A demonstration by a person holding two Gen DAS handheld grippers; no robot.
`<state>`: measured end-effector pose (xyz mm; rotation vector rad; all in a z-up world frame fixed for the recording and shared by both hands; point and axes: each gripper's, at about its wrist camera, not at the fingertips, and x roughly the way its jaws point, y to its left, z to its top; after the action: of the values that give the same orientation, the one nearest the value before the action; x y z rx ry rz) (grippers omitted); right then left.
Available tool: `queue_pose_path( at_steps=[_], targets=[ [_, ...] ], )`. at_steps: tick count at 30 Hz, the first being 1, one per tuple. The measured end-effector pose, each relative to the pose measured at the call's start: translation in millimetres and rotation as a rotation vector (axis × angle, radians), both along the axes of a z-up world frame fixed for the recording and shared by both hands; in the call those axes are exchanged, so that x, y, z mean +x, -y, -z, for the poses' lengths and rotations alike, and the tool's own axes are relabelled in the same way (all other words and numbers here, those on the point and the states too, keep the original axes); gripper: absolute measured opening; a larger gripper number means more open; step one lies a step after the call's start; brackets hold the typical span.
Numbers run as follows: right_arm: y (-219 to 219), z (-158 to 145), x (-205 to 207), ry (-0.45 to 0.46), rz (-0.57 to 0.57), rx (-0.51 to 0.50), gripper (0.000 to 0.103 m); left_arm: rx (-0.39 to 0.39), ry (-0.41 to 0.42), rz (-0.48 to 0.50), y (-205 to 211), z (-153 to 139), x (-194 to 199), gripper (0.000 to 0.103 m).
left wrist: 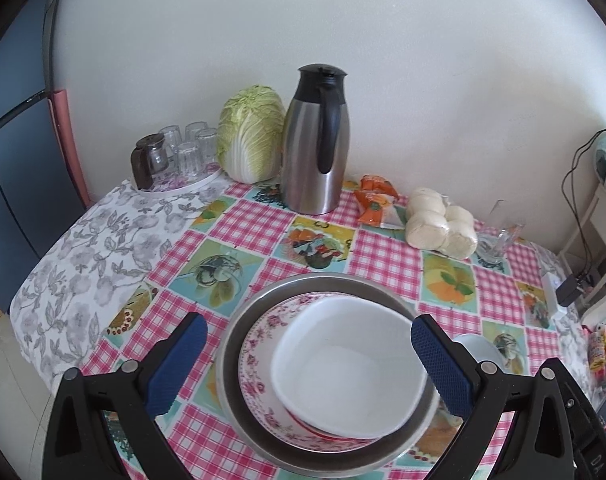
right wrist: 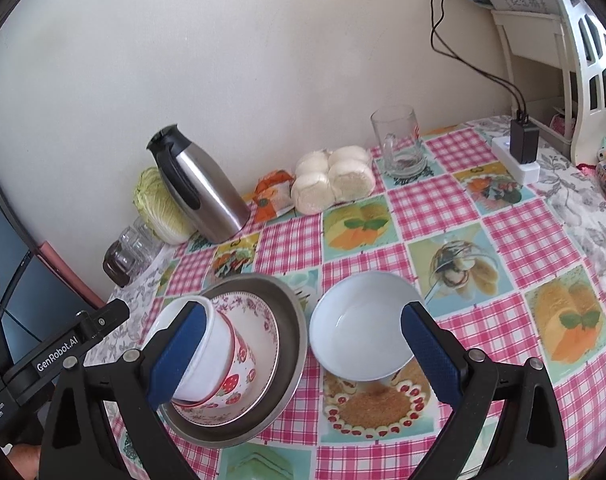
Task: Organize plates and bowls
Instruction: 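Move both tools to the rim of the pale blue bowl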
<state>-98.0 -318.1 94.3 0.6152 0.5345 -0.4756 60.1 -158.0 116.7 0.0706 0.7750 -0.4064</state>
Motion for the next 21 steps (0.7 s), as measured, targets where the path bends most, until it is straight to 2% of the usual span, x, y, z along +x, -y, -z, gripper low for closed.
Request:
queue_pose_path(
  at_steps=[7, 21],
  targets=[
    [19, -10, -27, 0.007, 0.047, -0.021, 0.098, -0.043, 0.015, 0.042, 19, -10, -22, 0.103],
    [66, -21, -85, -0.009, 0.17, -0.046, 0.099, -0.049, -0.042, 0.16, 60, -7, -53, 0.103]
  ],
)
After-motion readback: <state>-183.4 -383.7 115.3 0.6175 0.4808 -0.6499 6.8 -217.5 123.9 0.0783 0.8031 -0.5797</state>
